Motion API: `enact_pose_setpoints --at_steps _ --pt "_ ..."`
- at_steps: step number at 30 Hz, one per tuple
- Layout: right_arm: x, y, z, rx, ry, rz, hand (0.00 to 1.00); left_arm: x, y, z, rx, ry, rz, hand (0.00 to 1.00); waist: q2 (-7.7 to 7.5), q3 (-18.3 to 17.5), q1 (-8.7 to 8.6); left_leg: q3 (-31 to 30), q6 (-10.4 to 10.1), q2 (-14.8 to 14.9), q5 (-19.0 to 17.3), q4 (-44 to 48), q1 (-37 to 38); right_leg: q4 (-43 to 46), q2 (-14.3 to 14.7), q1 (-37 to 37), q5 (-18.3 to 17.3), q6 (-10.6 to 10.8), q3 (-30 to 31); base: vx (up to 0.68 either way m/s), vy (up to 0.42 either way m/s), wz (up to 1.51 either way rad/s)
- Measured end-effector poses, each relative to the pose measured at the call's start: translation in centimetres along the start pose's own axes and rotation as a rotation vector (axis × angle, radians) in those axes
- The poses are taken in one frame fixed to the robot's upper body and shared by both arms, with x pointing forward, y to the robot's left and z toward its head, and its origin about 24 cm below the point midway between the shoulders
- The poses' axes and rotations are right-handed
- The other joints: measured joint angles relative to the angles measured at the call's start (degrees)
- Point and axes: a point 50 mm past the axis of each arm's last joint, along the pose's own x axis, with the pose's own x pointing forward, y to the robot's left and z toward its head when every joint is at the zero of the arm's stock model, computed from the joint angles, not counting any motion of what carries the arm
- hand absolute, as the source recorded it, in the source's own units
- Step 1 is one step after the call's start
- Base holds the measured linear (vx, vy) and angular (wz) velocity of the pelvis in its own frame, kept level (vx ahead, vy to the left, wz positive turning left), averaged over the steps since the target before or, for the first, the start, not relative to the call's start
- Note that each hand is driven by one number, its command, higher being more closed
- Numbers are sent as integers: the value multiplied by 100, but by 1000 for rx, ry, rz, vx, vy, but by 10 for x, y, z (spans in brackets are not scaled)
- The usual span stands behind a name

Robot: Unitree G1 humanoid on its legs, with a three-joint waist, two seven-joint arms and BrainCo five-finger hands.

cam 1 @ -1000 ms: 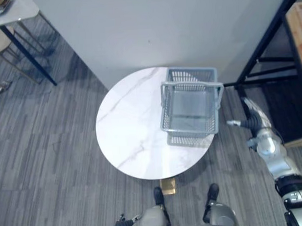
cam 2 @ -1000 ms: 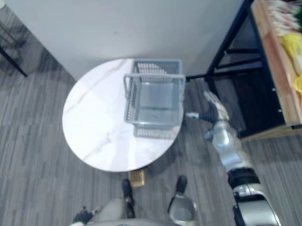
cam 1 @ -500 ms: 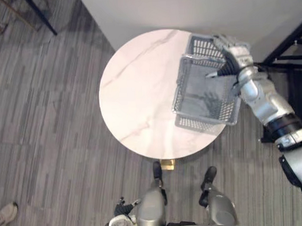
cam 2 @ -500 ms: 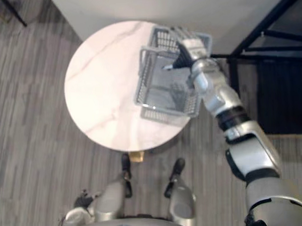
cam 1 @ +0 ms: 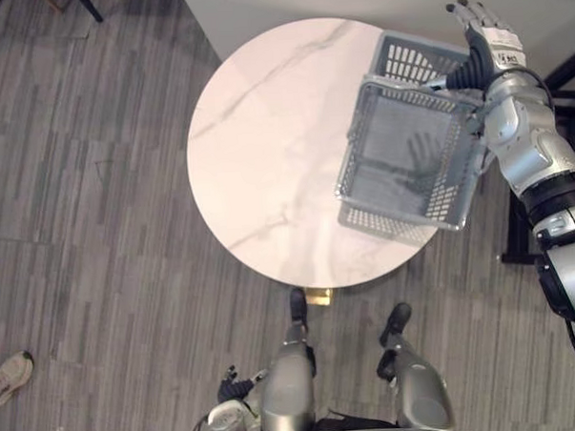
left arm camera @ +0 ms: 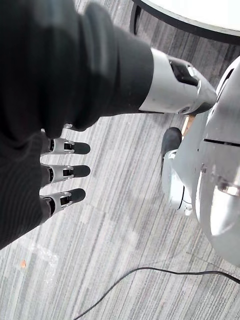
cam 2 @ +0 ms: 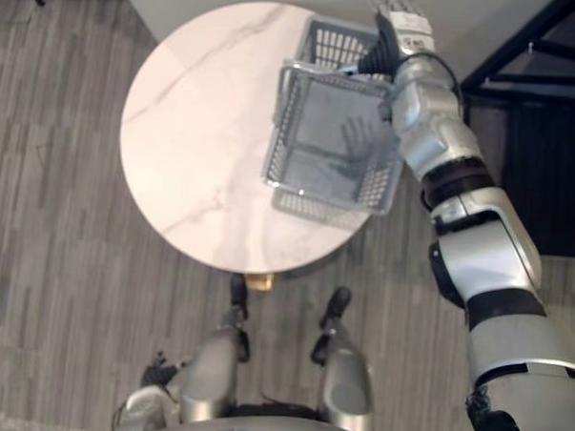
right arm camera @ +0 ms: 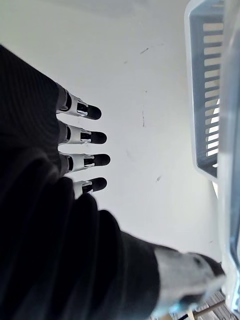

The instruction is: Pick vegetable in the basket

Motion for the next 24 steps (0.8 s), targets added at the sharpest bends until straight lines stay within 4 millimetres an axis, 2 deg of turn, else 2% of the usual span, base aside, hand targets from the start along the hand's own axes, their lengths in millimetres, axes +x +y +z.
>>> enact_pose_setpoints --at_steps 12,19,24 --pt "0 0 -15 16 72 3 0 0 0 1 -6 -4 10 0 3 15 -11 1 -5 9 14 0 -16 -2 8 -20 0 0 27 2 1 0" --pt "3 -18 -4 12 10 -63 0 0 0 2 -7 -5 16 0 -26 58 -11 118 -9 35 16 0 -3 -2 30 -84 26 -33 135 10 1 -7" --pt "3 -17 -4 11 10 -61 0 0 1 2 -10 -4 25 0 -25 79 -61 130 -11 44 18 0 10 -1 38 -84 30 -33 155 3 0 -3"
